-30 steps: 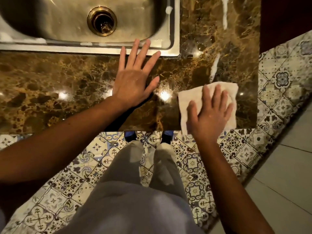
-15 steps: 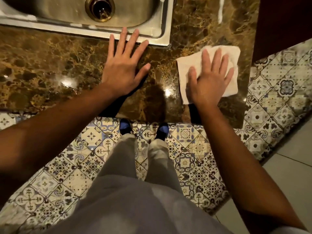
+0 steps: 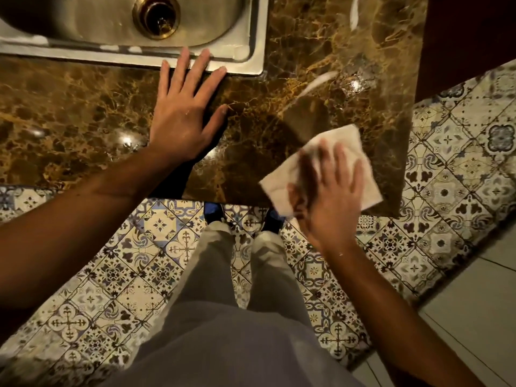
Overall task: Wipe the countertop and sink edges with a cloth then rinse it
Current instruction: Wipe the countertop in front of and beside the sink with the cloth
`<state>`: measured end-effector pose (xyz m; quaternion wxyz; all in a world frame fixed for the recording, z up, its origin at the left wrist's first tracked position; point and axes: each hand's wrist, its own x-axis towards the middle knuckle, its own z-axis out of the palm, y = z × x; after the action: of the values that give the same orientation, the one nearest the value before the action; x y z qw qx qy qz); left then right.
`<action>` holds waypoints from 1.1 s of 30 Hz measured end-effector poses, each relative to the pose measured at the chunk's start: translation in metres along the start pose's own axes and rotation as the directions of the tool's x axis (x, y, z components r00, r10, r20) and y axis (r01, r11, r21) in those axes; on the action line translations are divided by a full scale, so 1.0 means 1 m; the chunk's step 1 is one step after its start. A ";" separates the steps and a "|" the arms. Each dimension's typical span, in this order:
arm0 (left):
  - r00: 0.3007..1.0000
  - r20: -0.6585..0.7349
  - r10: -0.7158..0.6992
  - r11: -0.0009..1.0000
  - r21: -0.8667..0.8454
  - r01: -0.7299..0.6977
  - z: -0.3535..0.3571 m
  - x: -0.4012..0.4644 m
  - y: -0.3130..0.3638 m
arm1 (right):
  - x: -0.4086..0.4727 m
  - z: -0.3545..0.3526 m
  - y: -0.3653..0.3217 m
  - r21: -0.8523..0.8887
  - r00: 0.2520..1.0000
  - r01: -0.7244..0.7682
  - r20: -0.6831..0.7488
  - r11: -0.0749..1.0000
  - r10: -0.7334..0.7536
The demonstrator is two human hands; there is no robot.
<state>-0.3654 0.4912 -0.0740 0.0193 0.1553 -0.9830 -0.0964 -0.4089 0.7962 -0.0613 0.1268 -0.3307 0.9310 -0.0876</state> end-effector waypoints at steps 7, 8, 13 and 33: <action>0.999 -0.040 0.000 0.999 -0.047 -0.002 0.002 0.000 0.000 | 0.089 -0.017 0.034 0.033 0.947 -0.239 -0.215 0.970 0.240; 0.999 -0.045 0.001 0.998 -0.058 -0.003 0.002 -0.001 -0.001 | 0.104 -0.018 0.032 0.045 0.938 -0.256 -0.231 0.966 0.259; 0.999 -0.051 -0.008 0.999 -0.042 0.006 -0.001 -0.001 -0.001 | 0.142 -0.015 0.005 0.011 0.939 -0.220 -0.269 0.976 0.214; 0.999 -0.047 0.003 0.999 -0.038 -0.004 0.002 -0.001 -0.004 | 0.006 0.002 0.001 -0.049 0.994 -0.048 -0.104 0.998 0.043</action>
<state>-0.3636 0.4882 -0.0769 0.0453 0.1554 -0.9805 -0.1114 -0.4130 0.7931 -0.0643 0.0720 -0.3077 0.9456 -0.0777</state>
